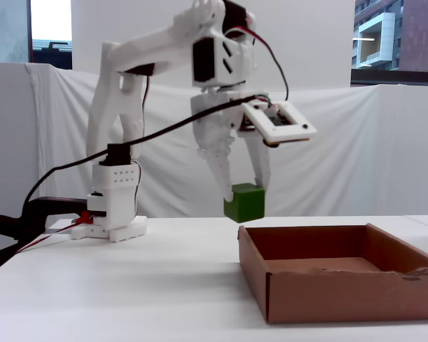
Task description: Grasp a green cube and put it in a box.
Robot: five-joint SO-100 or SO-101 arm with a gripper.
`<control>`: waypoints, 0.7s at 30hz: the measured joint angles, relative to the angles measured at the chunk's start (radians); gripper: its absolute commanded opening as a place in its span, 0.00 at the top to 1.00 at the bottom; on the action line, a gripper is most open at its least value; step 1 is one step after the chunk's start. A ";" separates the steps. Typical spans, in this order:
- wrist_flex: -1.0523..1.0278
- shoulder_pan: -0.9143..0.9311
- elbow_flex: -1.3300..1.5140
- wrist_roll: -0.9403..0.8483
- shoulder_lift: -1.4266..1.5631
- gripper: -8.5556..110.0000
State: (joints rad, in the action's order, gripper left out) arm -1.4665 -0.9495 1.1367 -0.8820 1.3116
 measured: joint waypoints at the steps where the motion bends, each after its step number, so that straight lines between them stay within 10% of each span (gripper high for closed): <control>1: -0.005 -0.008 -0.021 0.002 -0.015 0.80; 21: -0.023 -0.143 -0.239 0.002 -0.258 0.80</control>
State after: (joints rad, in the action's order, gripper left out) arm -1.4895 -1.0922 0.8974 -0.8805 1.0538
